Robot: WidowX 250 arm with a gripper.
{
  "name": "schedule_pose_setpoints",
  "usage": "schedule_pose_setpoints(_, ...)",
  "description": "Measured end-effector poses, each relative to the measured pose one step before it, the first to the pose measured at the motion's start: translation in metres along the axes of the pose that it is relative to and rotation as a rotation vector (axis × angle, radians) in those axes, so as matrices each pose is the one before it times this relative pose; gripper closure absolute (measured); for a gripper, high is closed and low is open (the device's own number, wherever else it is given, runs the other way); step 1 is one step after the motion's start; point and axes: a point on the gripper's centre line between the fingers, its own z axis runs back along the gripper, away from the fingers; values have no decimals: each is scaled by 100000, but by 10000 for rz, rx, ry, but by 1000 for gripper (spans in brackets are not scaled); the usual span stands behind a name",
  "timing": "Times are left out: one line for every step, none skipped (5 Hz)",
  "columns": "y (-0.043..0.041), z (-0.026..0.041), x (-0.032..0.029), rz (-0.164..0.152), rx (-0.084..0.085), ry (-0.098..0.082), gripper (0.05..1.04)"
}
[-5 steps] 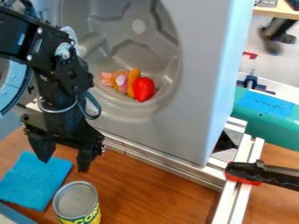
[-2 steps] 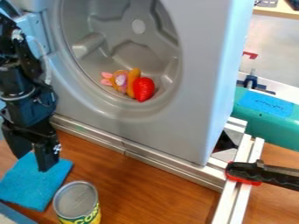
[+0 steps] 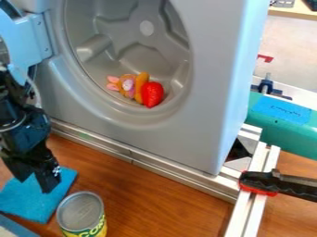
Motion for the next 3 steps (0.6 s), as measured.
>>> schedule_pose_setpoints(-476,-1524,-604,162,-800,404,83)
schedule_pose_setpoints(-46,-1099,-200,215,-944,95,83)
schedule_pose_setpoints(-569,-569,213,31,-480,-71,83)
